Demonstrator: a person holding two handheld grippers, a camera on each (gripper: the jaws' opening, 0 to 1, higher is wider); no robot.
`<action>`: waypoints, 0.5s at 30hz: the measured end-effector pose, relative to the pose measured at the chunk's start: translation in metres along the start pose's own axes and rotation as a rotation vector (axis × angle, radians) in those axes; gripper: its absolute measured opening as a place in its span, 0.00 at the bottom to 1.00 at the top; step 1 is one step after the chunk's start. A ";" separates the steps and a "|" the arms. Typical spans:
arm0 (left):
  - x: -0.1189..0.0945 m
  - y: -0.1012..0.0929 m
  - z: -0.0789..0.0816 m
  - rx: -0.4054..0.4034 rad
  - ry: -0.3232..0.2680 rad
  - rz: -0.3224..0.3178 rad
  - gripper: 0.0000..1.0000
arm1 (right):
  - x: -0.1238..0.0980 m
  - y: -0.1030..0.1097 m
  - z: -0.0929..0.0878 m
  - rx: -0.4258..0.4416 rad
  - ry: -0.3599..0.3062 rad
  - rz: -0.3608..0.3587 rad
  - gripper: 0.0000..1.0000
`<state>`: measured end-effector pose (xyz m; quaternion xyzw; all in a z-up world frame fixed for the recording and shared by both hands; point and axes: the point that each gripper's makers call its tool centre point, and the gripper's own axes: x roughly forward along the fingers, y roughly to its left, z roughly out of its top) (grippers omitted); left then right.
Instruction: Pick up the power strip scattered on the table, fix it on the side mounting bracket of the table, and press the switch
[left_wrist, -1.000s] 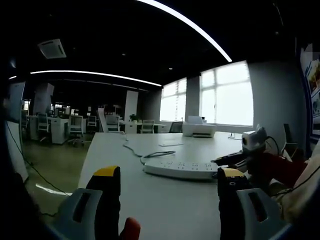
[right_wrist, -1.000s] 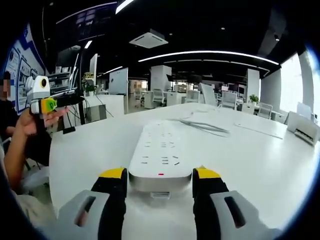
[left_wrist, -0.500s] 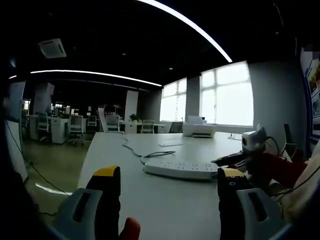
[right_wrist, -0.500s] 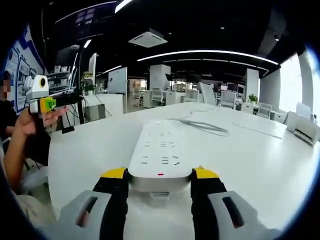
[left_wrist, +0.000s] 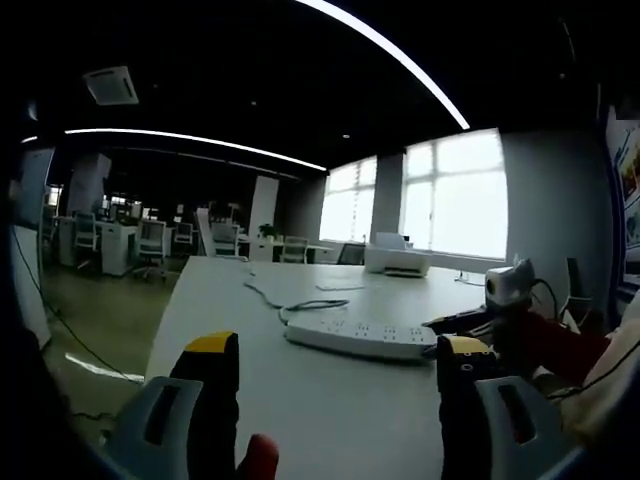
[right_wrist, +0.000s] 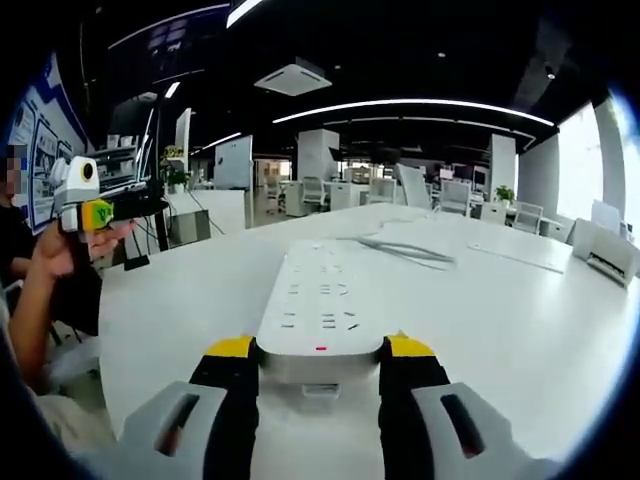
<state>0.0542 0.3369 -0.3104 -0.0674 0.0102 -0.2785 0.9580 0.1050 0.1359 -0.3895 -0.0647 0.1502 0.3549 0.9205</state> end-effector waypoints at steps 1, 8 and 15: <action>0.000 0.000 -0.001 0.001 0.002 0.001 0.85 | 0.000 0.000 0.000 0.000 0.000 0.001 0.42; 0.003 -0.003 -0.001 -0.008 0.001 -0.005 0.84 | 0.000 0.000 0.001 0.023 0.004 0.010 0.42; 0.006 -0.003 -0.003 -0.034 0.017 0.005 0.85 | -0.001 -0.001 0.000 0.076 0.007 0.028 0.42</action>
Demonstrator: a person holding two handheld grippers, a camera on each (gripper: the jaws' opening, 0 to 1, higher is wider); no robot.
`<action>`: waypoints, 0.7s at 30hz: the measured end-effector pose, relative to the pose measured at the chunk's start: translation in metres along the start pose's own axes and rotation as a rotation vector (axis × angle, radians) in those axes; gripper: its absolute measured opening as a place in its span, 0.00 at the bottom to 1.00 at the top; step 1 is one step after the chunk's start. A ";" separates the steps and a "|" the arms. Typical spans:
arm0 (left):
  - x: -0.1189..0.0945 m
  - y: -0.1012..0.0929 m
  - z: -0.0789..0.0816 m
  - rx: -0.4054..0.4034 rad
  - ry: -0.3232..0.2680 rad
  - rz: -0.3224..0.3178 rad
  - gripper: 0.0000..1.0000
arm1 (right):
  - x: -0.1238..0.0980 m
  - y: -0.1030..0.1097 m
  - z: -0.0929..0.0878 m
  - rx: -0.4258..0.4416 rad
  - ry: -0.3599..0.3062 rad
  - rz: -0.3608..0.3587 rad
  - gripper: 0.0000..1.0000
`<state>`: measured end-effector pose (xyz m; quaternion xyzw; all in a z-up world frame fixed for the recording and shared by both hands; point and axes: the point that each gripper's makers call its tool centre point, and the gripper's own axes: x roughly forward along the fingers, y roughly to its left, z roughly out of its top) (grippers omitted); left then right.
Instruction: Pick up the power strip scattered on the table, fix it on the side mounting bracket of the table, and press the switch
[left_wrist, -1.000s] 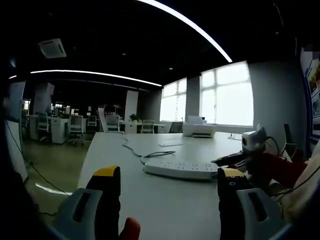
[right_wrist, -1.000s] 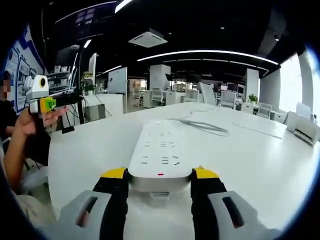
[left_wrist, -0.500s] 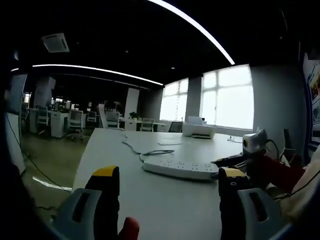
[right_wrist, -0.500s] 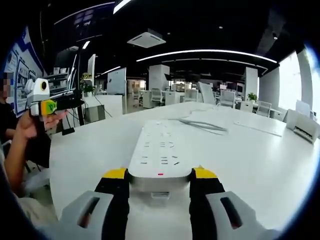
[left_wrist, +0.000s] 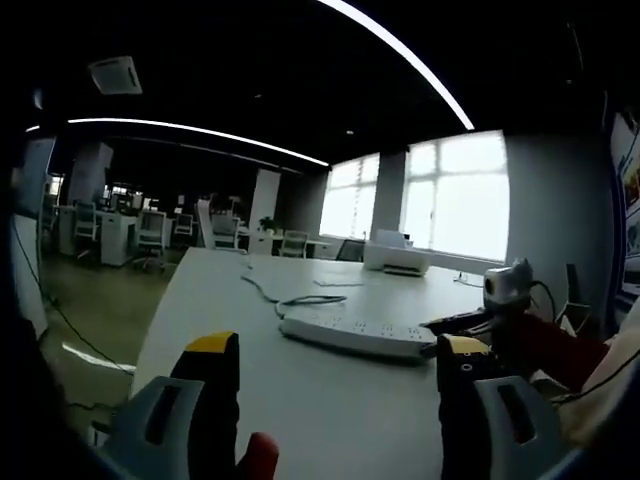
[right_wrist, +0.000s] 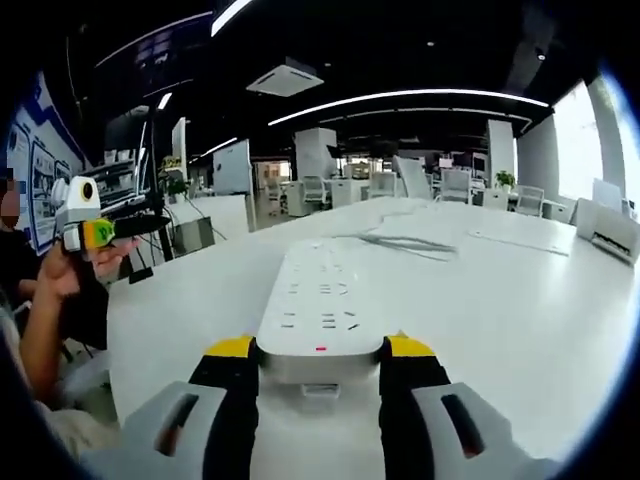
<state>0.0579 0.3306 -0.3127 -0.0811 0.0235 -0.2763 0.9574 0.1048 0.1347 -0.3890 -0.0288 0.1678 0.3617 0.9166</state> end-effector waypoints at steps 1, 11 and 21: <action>0.000 0.000 0.000 -0.004 0.001 0.002 0.85 | 0.000 0.000 0.000 0.008 0.000 0.003 0.42; 0.006 -0.001 0.006 -0.059 -0.017 0.010 0.84 | -0.001 -0.002 -0.001 0.091 0.008 0.032 0.42; 0.017 0.001 0.006 -0.098 -0.018 0.053 0.85 | -0.002 -0.003 -0.002 0.183 0.017 0.062 0.43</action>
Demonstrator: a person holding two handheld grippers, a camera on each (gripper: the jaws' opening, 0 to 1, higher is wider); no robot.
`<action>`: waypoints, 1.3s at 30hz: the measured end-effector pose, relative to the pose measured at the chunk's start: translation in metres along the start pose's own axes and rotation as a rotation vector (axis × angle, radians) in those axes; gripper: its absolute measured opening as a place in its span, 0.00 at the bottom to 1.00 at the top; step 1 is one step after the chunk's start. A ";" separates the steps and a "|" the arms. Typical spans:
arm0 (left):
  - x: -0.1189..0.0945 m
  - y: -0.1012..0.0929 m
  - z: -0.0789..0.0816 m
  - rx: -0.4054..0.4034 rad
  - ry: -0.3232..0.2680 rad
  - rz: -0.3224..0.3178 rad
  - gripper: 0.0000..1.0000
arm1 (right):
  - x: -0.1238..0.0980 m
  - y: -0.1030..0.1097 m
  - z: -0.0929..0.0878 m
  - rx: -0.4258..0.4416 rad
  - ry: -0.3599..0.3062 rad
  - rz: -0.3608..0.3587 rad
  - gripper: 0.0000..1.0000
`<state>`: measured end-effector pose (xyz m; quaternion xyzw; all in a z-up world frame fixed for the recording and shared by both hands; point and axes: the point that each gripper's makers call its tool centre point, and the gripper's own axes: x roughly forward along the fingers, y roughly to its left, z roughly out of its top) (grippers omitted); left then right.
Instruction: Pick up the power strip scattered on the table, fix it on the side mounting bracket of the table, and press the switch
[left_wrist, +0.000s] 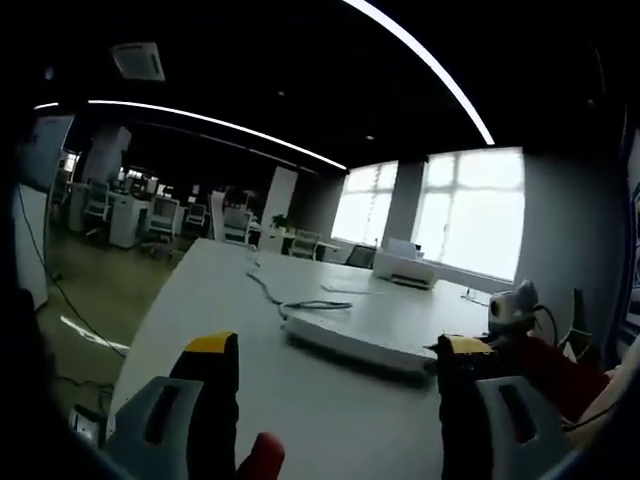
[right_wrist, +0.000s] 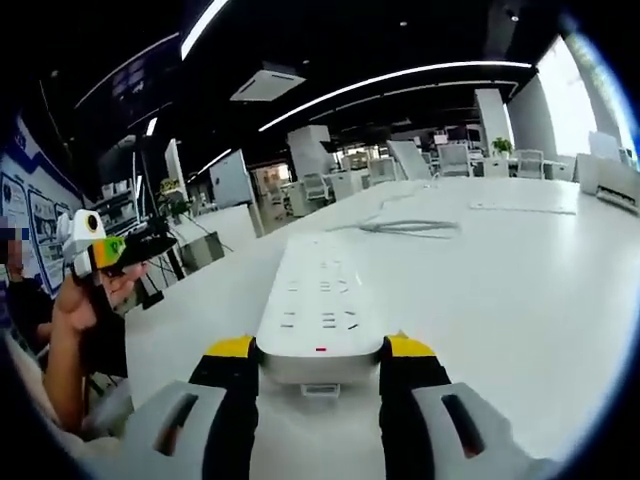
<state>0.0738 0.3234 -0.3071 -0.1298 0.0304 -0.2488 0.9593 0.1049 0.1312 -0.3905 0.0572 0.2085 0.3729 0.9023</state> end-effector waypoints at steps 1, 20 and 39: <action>0.001 0.000 0.000 -0.010 -0.001 0.002 0.84 | 0.000 -0.001 0.001 0.000 -0.003 0.001 0.43; 0.029 0.000 -0.018 -0.134 0.068 0.037 0.81 | -0.003 -0.002 0.002 0.115 0.002 0.045 0.43; 0.052 -0.007 -0.019 -0.385 0.091 -0.014 0.81 | -0.002 -0.003 0.003 0.153 0.008 0.059 0.43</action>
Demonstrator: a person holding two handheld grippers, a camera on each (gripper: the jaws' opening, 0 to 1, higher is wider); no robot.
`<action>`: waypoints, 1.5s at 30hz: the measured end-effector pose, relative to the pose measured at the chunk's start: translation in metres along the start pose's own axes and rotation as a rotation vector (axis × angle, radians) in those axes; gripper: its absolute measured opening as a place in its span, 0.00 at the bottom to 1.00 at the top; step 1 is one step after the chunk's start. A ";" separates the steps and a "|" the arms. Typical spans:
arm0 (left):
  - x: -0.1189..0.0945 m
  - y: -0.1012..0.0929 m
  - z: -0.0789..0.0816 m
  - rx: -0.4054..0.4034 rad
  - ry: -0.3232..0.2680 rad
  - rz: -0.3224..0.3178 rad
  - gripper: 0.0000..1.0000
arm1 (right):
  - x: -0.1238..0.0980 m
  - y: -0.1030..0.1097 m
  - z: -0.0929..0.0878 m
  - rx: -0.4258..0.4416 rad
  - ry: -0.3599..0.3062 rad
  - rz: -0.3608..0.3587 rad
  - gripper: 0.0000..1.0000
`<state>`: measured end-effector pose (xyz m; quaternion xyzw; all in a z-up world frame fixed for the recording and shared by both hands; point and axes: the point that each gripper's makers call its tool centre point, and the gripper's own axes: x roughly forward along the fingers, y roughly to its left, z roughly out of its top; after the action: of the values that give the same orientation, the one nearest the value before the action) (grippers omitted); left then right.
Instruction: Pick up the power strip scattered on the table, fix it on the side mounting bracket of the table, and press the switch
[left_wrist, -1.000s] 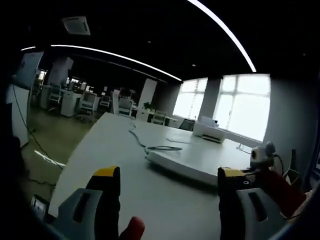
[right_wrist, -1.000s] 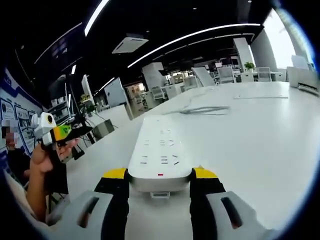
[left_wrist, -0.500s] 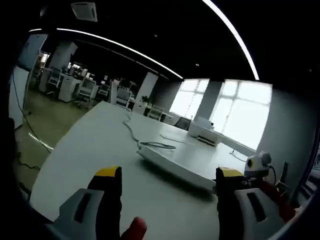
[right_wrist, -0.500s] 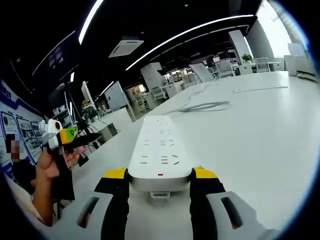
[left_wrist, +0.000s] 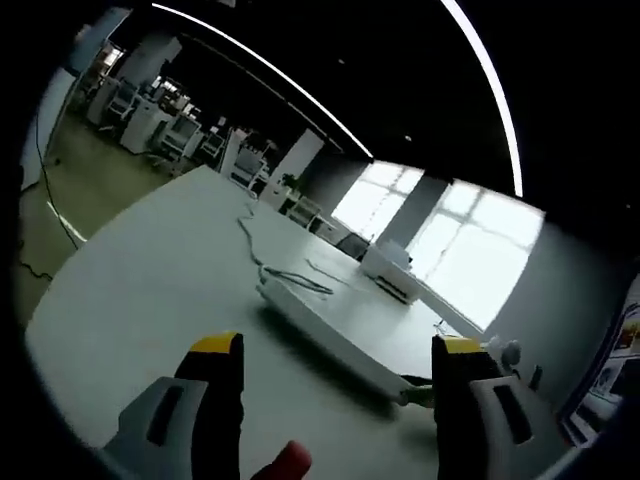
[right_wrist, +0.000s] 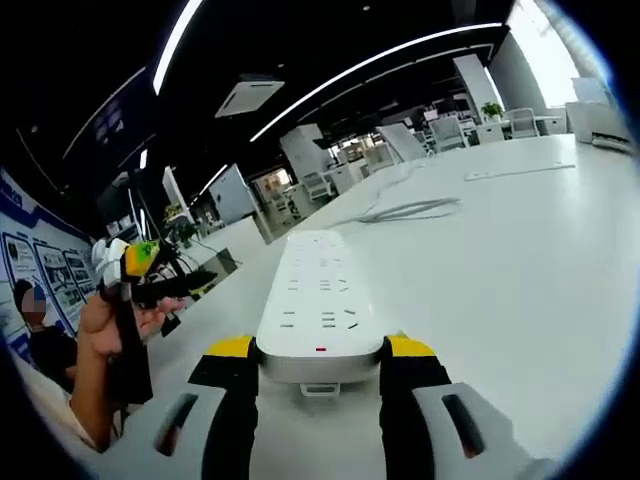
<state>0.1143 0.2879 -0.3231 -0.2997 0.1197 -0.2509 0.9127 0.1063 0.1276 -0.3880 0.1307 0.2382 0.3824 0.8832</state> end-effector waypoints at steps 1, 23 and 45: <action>0.001 0.001 0.001 -0.005 -0.001 0.007 0.81 | 0.000 0.000 0.000 -0.002 0.001 0.000 0.43; 0.038 0.002 -0.003 -0.290 0.077 -0.046 0.80 | 0.001 -0.001 0.000 -0.011 0.002 -0.006 0.43; 0.071 0.004 -0.014 -0.418 0.172 -0.101 0.76 | 0.000 0.001 -0.001 -0.008 -0.001 -0.005 0.43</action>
<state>0.1705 0.2458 -0.3414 -0.4654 0.2314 -0.2907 0.8034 0.1049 0.1280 -0.3882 0.1269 0.2364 0.3811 0.8847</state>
